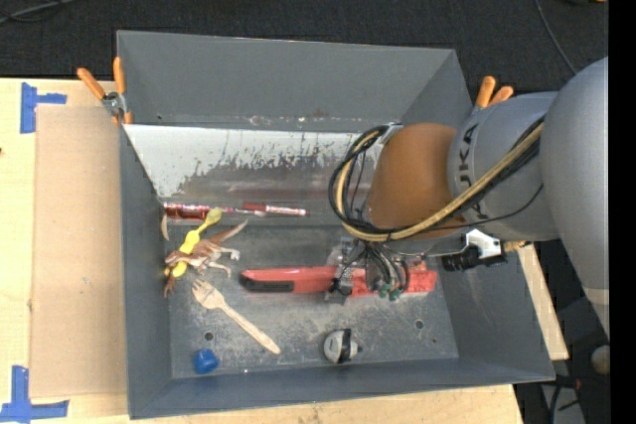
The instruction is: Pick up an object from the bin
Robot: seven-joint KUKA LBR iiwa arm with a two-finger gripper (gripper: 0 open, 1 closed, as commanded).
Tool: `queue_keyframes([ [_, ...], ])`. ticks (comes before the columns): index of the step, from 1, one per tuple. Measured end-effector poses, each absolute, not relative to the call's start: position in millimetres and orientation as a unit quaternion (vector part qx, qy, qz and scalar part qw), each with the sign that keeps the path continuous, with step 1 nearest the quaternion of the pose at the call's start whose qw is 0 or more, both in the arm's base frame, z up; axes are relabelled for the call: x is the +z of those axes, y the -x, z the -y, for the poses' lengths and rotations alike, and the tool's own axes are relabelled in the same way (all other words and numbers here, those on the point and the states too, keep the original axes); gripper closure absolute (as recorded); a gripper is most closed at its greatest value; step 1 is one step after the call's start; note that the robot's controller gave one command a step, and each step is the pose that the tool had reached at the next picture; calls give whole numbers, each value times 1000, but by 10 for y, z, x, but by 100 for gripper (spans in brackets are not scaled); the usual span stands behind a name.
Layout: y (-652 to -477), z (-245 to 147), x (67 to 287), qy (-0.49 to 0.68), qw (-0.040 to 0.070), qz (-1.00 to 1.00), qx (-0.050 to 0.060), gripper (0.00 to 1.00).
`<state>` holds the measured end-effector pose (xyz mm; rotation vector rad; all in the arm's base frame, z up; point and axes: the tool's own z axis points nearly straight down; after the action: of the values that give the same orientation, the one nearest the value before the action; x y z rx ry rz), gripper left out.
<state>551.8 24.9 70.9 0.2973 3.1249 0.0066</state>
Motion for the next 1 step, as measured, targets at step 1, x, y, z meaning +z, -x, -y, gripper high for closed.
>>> queue_keyframes([
  [1,-5519,-248,709,-95,1,-996,2,100],
])
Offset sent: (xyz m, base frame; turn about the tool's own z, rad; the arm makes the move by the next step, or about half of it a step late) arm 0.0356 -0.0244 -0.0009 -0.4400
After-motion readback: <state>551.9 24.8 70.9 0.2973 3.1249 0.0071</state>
